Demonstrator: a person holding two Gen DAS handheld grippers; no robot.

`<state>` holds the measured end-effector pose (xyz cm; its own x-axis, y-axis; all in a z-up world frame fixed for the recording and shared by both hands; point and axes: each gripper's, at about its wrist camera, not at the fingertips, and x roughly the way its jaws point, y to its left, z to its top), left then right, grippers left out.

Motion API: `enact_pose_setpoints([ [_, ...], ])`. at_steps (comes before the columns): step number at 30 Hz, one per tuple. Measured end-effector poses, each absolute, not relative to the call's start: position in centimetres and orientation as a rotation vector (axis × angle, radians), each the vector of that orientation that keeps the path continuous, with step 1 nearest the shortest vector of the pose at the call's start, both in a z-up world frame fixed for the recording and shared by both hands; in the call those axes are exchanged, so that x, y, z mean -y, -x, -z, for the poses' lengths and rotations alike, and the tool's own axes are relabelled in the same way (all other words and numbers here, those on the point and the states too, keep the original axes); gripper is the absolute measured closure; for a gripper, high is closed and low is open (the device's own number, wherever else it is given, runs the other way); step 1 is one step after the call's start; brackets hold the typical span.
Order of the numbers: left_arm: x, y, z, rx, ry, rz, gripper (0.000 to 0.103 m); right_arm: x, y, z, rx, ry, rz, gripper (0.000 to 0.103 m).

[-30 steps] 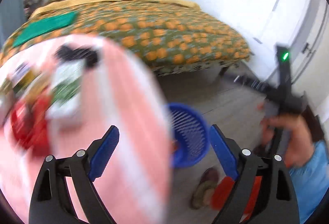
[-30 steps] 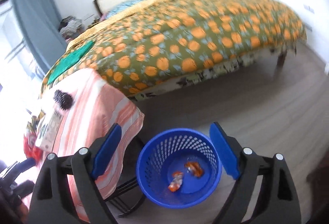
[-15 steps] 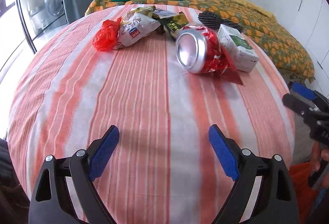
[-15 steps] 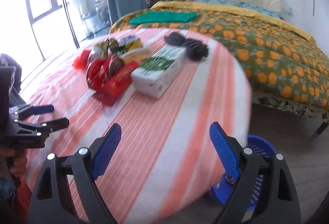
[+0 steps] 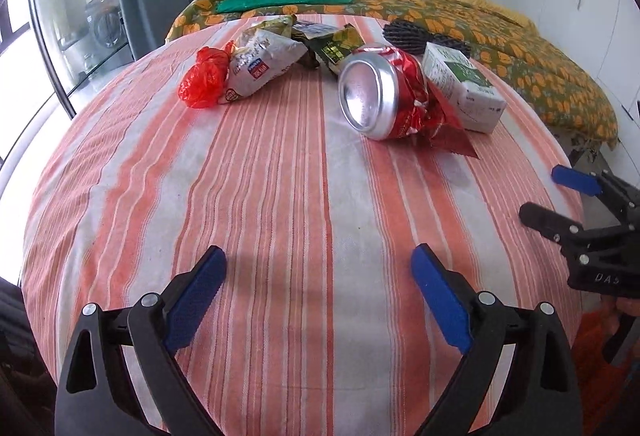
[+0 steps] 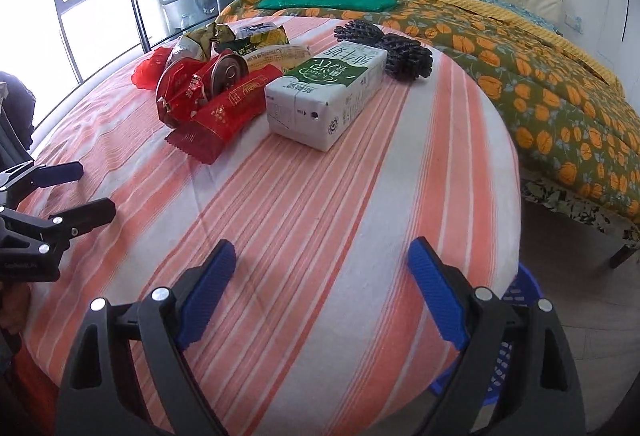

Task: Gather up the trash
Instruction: 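Move both open tools back over the table, then grasp the crushed red can with left tool while right tool grasps the milk carton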

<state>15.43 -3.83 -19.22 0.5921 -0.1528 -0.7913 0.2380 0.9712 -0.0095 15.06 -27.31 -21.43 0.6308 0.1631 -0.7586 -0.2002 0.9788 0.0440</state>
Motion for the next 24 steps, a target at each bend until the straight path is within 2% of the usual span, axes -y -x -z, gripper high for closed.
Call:
enact_pose_setpoints([
  [10,7.8,-19.7,14.4,-0.793,-0.022,0.239,0.01,27.0,-15.5,21.6,-0.85,0.051,-0.204,0.013],
  [17,10.9,-24.9,15.9,-0.843,-0.085,0.161,0.012,27.0,-15.5,21.6,-0.847,0.052,-0.203,0.013],
  [21,9.6,-25.9,17.0,-0.886,-0.022,0.187,0.033,26.9,-15.5,21.6,-0.85,0.053,-0.204,0.013],
  [24,8.9,-25.7,17.0,-0.88,0.011,0.239,0.057,27.0,-15.7,21.5,-0.865,0.052,-0.209,0.013],
])
